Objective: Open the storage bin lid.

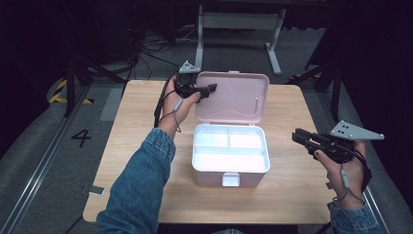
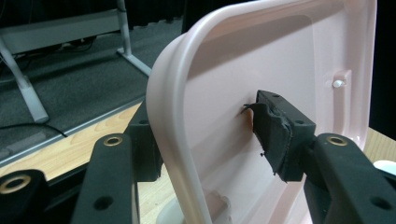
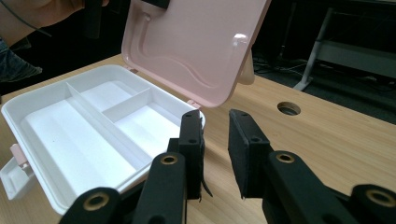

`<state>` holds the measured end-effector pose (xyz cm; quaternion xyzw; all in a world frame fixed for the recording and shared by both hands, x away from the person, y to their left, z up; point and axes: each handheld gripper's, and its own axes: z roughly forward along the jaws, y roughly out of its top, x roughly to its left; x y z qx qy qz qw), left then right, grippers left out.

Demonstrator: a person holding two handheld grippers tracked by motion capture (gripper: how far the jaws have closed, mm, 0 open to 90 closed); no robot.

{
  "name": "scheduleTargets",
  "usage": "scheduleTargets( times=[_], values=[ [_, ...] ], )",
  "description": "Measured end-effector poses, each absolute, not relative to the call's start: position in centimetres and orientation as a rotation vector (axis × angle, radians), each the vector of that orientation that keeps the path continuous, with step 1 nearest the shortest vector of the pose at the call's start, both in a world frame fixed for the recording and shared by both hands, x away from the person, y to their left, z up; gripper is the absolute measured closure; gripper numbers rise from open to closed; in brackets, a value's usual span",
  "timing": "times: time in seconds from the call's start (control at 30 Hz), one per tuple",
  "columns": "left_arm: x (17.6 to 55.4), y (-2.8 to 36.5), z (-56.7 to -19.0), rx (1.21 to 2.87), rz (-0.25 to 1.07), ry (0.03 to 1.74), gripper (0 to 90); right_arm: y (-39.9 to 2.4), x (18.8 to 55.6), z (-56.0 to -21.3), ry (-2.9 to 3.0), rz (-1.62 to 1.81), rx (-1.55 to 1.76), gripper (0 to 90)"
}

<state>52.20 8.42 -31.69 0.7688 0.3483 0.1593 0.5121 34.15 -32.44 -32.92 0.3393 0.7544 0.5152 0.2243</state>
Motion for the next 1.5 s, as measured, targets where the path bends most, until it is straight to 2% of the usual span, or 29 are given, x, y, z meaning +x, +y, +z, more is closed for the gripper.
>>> scheduleTargets(
  times=[1.5],
  values=[
    [56.5, 8.3, -37.0, 1.898, 0.231, 1.041, 38.1, -32.8, 35.0, -33.9, 2.102, 1.416, 0.975, 72.8]
  ],
)
